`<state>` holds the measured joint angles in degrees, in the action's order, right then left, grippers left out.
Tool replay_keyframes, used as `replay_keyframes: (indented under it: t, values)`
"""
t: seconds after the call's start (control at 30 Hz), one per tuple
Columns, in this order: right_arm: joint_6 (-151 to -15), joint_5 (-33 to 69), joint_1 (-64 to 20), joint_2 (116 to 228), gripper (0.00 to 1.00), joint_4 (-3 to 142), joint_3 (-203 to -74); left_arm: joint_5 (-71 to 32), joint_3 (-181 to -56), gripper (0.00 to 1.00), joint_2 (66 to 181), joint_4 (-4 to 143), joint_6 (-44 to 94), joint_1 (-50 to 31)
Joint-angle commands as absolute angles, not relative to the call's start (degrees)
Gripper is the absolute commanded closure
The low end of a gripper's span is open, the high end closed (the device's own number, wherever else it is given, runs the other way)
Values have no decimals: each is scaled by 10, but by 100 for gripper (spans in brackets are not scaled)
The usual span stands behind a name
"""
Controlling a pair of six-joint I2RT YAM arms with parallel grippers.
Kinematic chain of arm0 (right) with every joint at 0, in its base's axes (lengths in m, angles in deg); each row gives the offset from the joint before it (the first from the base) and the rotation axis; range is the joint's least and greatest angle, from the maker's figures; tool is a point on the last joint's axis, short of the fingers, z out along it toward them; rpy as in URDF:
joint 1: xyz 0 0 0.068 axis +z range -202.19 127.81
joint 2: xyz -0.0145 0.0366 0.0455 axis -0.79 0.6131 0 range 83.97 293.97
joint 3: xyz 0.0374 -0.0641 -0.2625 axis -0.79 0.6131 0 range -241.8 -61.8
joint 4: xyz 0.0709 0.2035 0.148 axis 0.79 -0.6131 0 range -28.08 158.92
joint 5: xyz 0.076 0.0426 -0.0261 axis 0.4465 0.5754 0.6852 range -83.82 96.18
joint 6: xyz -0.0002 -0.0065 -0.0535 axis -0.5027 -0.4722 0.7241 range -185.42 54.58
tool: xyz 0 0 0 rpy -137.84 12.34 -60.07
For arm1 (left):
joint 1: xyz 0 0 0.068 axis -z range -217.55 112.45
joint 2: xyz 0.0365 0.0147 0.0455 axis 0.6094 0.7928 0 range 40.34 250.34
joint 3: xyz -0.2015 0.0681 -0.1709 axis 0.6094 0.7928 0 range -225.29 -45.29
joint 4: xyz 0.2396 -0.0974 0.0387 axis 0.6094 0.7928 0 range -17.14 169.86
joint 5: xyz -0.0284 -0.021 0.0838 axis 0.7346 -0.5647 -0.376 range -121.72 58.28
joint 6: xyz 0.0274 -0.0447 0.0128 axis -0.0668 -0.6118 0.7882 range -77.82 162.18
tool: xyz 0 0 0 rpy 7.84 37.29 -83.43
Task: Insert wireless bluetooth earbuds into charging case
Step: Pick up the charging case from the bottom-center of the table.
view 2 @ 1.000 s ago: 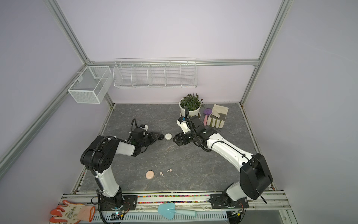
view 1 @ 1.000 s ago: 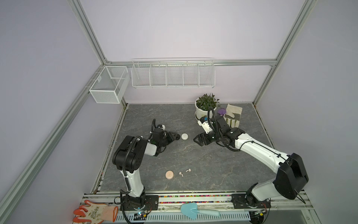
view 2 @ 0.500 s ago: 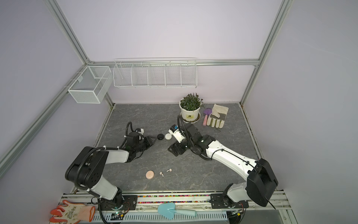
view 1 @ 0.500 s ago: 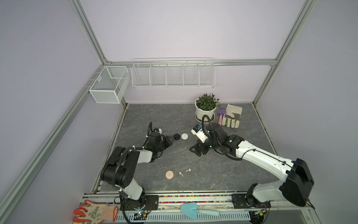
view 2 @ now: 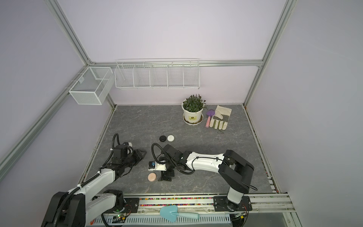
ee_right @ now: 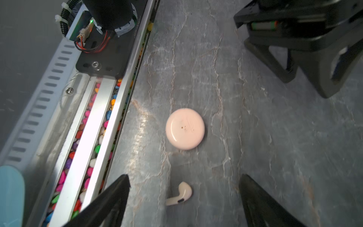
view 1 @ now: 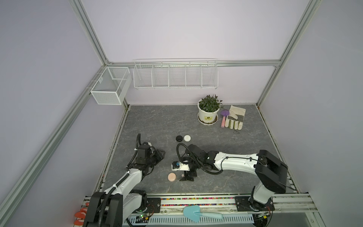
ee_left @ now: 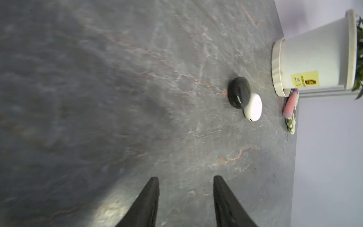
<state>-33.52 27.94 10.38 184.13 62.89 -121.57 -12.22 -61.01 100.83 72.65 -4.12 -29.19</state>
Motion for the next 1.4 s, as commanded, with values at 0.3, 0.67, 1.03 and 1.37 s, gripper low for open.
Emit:
replay_keyframes:
  t: [0.3, 0.67, 1.03, 1.37]
  values:
    - [-242, 386, 108, 1949, 17, 601, -1308, -66, -617, 51, 1040, 748, -63, -324]
    - [-265, 359, 110, 1977, 20, 632, -1301, -41, -648, 47, 1095, 754, -43, -325]
    - [-265, 334, 111, 1994, 21, 643, -1304, -69, -663, 47, 1104, 789, -48, -326]
    - [-289, 345, 113, 2018, 30, 649, -1313, -66, -656, 47, 1109, 774, -49, -327]
